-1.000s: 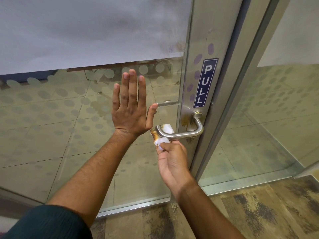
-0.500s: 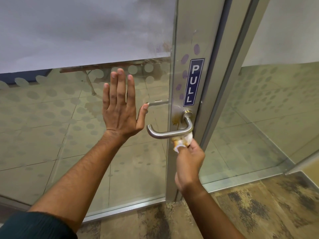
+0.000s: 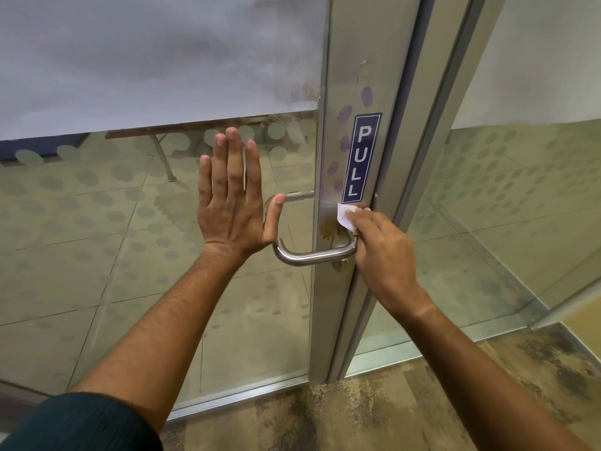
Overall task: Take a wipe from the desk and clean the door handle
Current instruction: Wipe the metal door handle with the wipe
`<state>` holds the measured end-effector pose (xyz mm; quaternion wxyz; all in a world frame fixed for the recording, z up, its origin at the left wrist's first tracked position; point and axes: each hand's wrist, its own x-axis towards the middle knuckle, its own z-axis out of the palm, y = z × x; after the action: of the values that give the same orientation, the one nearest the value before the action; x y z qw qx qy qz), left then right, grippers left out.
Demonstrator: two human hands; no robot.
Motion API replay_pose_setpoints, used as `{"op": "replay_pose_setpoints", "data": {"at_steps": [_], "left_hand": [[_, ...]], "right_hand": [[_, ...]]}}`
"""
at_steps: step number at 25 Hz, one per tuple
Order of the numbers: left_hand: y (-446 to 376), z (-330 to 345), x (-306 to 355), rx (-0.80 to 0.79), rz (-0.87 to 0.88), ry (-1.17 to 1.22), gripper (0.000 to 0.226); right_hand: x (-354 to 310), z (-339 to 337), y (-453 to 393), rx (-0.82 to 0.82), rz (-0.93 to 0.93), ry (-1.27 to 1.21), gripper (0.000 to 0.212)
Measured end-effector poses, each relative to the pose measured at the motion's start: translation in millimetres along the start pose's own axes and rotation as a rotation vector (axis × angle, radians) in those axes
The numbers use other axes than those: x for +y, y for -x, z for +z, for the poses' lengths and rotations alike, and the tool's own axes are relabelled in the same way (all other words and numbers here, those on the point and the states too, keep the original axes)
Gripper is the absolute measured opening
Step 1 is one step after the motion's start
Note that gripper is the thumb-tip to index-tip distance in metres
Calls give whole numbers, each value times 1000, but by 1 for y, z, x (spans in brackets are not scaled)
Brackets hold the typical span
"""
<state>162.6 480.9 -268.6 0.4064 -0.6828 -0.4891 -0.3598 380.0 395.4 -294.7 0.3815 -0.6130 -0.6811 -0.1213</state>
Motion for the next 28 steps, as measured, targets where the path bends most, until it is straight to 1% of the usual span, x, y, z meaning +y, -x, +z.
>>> {"op": "replay_pose_setpoints", "data": {"at_steps": [3, 6, 9, 11, 12, 15, 17, 19, 21, 25, 28], "left_hand": [[1, 1, 0, 6, -1, 5, 85], [0, 1, 0, 6, -3, 6, 85], [1, 2, 0, 9, -19, 16, 84], [1, 2, 0, 14, -28, 14, 85], [1, 2, 0, 16, -27, 12, 85], [1, 3, 0, 17, -22, 4, 83], [1, 4, 0, 27, -22, 6, 82], [1, 4, 1, 39, -21, 19, 82], [1, 4, 1, 52, -17, 19, 81], [1, 5, 1, 58, -10, 13, 81], [2, 5, 1, 55, -21, 16, 81]], "right_hand": [[4, -7, -7, -148, -84, 83, 39], [4, -14, -6, -242, -86, 11, 40], [-1, -15, -10, -250, -49, -1, 41], [-4, -15, -15, -241, -63, 98, 30], [-5, -14, -17, -270, -70, 154, 28], [-5, -12, -19, -409, -48, 239, 41], [-5, -11, -19, -438, -87, 270, 49], [-4, -11, -20, -429, -128, 299, 52], [-2, -11, -20, -366, -125, 279, 47], [2, -5, -13, -181, -48, 78, 32], [4, 0, -12, -50, 17, -41, 25]]}}
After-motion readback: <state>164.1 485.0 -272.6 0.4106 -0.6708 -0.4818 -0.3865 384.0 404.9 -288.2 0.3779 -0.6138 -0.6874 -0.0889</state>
